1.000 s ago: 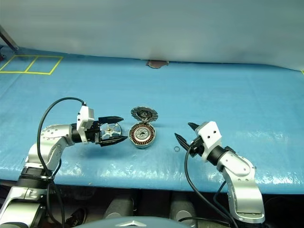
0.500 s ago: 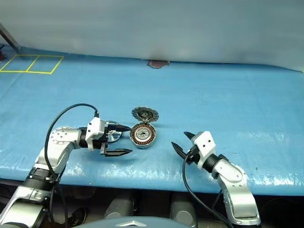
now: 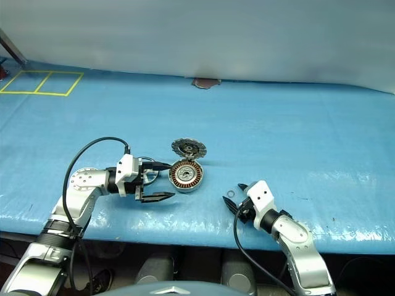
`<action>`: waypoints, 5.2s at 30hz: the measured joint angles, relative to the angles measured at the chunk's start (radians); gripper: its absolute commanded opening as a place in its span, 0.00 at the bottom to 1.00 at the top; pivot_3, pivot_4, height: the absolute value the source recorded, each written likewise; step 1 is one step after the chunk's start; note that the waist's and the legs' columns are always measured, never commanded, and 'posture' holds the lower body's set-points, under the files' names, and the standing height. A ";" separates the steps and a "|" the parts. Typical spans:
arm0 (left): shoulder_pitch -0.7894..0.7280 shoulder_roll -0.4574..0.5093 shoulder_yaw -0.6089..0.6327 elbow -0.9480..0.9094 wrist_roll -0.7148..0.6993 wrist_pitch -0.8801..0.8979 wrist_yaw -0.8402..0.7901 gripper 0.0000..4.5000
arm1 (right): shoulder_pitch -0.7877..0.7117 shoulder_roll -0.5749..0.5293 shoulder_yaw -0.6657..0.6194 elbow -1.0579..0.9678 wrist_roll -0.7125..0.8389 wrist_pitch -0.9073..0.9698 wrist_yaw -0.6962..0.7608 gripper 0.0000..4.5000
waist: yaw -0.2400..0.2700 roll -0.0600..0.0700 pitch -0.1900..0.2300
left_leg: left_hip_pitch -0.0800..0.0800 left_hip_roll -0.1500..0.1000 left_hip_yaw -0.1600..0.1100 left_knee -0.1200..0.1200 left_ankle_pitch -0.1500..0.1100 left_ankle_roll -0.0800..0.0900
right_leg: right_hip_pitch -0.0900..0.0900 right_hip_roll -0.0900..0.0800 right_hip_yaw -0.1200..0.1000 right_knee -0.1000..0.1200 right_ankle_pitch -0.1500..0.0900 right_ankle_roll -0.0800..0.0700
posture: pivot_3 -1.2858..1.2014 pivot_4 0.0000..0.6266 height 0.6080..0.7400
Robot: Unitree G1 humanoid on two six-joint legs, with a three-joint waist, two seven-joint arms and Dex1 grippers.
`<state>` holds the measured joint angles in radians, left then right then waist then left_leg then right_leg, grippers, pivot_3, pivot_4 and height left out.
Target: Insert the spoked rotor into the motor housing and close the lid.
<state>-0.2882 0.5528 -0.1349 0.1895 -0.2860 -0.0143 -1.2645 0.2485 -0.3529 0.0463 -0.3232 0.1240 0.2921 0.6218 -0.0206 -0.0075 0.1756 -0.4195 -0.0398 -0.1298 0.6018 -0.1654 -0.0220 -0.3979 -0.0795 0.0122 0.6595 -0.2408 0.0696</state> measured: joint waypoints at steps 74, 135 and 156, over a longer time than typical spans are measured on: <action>0.041 0.045 0.047 0.000 0.002 0.003 0.094 1.00 | -0.515 0.046 0.340 0.067 -0.049 0.280 -0.054 0.17 | -0.009 0.000 0.000 | 0.001 0.000 -0.001 0.000 0.000 0.000 | 0.001 0.001 0.000 0.000 0.001 0.001 | 0.52 0.24 1.00; 0.050 0.045 0.047 0.004 0.018 -0.024 0.131 1.00 | -0.525 0.078 0.356 0.066 -0.063 0.263 -0.036 0.25 | -0.016 0.000 0.000 | 0.001 0.000 -0.001 0.000 0.000 0.000 | 0.000 0.001 0.000 0.000 0.001 0.002 | 0.52 0.24 1.00; 0.045 0.044 0.047 0.010 0.040 -0.039 0.145 1.00 | -0.527 0.094 0.359 0.116 -0.077 0.261 -0.055 0.01 | -0.016 0.000 0.000 | 0.001 0.000 -0.001 0.000 0.000 0.000 | 0.000 0.001 0.000 0.001 0.001 0.002 | 0.52 0.24 1.00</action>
<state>-0.2436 0.5965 -0.0878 0.1998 -0.2459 -0.0534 -1.1193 -0.2781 -0.2593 0.4050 -0.2077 0.0471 0.5528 0.5670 -0.0364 -0.0077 0.1754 -0.4183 -0.0398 -0.1305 0.6014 -0.1652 -0.0217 -0.3975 -0.0781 0.0119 0.6600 -0.2396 0.0714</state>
